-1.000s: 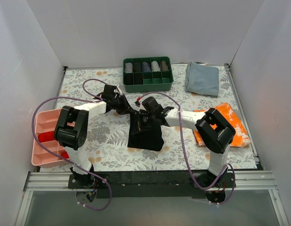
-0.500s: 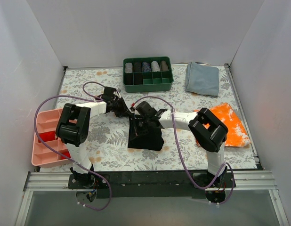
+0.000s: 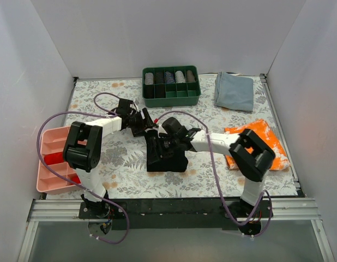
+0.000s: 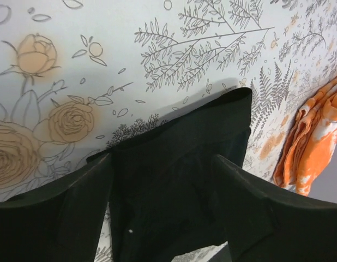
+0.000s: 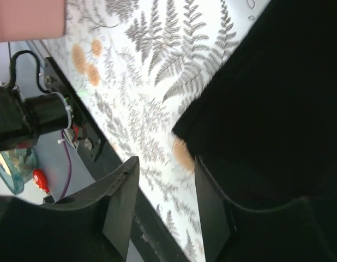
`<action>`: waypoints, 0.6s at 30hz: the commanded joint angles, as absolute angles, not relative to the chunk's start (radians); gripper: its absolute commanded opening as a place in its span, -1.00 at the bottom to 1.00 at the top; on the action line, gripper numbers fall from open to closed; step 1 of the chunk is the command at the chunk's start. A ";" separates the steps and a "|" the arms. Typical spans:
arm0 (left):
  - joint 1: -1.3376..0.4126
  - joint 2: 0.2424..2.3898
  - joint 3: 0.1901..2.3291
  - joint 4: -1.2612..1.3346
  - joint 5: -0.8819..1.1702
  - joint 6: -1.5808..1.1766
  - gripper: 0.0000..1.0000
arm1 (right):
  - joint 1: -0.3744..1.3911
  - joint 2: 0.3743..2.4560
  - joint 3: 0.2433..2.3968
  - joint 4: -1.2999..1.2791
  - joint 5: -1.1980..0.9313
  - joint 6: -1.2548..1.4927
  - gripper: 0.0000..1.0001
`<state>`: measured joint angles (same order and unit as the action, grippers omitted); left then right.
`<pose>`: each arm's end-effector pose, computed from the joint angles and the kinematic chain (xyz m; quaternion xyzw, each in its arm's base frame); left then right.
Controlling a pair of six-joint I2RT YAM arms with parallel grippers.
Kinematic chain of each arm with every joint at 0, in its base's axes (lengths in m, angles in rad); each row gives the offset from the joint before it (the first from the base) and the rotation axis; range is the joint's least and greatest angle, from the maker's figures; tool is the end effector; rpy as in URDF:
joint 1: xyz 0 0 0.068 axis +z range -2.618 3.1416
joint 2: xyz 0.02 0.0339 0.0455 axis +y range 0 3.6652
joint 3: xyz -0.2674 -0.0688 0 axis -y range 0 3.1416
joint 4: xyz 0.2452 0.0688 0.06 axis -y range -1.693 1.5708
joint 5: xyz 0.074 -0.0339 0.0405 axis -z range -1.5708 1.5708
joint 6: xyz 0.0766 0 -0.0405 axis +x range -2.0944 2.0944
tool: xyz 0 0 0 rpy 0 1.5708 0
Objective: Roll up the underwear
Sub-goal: Fold the underwear at the center of the board.
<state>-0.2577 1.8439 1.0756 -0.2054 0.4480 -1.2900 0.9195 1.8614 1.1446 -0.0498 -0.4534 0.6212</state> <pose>0.3692 -0.1316 0.1255 -0.4031 0.8427 -0.3523 0.0567 0.2302 0.3574 0.1547 -0.2202 0.8737 0.4140 0.1296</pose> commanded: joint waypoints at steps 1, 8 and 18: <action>-0.230 1.746 1.095 -0.267 0.393 -1.272 0.52 | 0.914 1.605 1.068 0.002 -0.381 0.588 0.09; -0.222 1.680 1.095 -0.298 0.408 -1.287 0.75 | 0.780 1.413 0.930 -0.137 -0.178 0.594 -0.16; -0.224 1.516 0.928 -0.325 0.457 -1.351 0.47 | 0.657 1.537 0.894 -0.106 -0.359 0.535 -0.81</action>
